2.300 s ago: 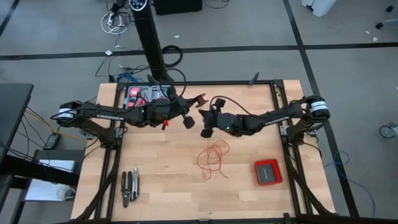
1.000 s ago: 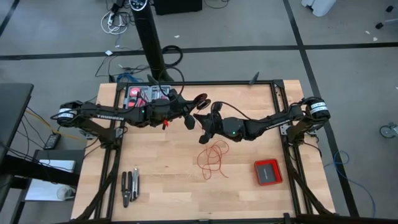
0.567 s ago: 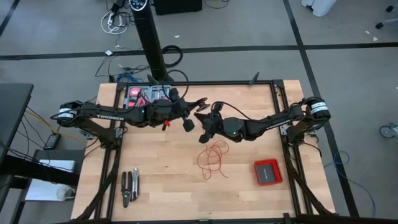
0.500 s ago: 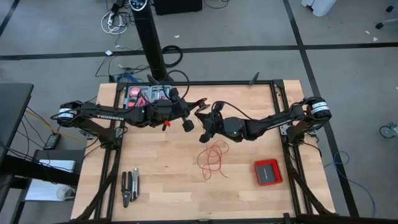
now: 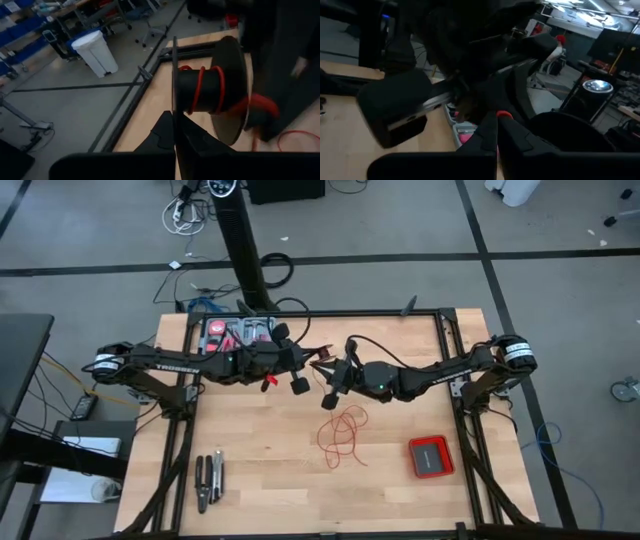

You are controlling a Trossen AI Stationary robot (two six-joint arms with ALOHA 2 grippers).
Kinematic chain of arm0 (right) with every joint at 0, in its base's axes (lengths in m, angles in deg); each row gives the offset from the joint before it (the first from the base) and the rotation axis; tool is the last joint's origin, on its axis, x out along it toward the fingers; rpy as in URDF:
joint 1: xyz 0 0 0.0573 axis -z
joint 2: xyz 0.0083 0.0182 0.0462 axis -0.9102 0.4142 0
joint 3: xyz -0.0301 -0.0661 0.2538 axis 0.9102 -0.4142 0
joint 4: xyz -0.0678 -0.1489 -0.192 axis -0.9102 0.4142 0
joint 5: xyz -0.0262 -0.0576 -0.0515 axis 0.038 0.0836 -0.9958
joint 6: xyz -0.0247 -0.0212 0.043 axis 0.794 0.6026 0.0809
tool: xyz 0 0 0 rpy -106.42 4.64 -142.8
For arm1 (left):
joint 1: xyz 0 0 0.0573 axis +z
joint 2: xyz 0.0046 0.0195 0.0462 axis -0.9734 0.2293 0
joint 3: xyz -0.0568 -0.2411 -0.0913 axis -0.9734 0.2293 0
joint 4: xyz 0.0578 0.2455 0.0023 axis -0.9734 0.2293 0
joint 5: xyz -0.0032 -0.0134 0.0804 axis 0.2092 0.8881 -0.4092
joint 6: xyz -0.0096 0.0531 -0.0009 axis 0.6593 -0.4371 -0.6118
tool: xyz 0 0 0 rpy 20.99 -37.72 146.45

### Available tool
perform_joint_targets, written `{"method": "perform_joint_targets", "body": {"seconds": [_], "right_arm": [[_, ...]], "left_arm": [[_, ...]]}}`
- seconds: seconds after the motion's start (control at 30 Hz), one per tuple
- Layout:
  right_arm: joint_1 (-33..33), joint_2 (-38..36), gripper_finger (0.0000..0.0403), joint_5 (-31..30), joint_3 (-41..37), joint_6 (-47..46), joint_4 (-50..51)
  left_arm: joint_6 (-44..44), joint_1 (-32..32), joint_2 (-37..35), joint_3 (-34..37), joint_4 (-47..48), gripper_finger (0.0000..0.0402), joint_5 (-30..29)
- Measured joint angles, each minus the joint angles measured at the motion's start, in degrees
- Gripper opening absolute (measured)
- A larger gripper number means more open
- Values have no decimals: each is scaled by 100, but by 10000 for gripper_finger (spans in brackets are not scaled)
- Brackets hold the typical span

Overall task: Coil cords
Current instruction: Coil the red wire onto the spool

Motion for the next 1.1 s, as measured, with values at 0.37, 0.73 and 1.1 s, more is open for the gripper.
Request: {"method": "perform_joint_targets", "body": {"seconds": [0.37, 0.73, 1.1], "right_arm": [[-98, -106, 11, -432, 0, 478, 107], [-118, -202, 30, -537, 0, 709, 645], [-153, -656, 53, -873, 0, 803, 1064]], "left_arm": [[-69, 2, -4, -14, 40, 0, 55], [-93, 2, -2, -9, 244, 0, -17], [-192, -7, -4, -7, 471, 0, -77]]}}
